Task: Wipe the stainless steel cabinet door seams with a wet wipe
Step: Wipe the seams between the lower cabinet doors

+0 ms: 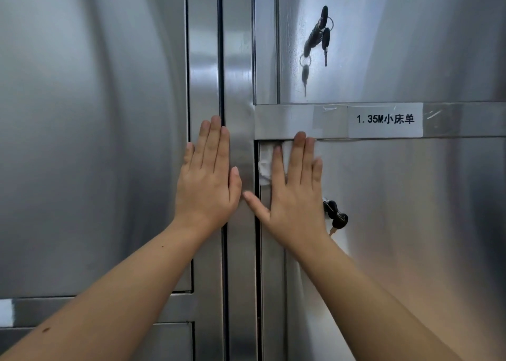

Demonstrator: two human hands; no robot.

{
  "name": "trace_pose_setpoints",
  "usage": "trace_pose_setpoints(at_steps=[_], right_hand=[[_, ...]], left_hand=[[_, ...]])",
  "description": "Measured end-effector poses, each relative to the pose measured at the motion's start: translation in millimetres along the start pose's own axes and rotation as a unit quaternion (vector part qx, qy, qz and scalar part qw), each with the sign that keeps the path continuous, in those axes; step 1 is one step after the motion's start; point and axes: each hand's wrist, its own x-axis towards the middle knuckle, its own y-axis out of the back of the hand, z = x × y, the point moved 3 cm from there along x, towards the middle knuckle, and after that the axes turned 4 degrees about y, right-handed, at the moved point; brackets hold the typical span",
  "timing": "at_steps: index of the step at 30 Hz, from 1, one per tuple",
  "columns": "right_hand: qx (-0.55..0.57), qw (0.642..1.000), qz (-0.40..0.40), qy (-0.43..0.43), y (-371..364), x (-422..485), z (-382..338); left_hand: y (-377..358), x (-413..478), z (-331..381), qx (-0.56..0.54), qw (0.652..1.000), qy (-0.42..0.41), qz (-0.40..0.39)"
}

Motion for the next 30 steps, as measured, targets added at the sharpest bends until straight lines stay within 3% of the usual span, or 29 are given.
trace_pose_setpoints(at_steps=[13,24,30], right_hand=[[-0.004,1.0,-0.006,0.005,-10,-59,-6],[-0.022,0.999,-0.022,-0.009,-18,-122,-21],[-0.026,0.999,-0.032,-0.008,-21,-150,-25]], left_hand=[[-2,-27,6,0.013,1.0,0.0,0.027],[-12,-108,21,-0.004,0.999,0.036,-0.005],[-17,-165,27,0.024,0.999,0.007,-0.037]])
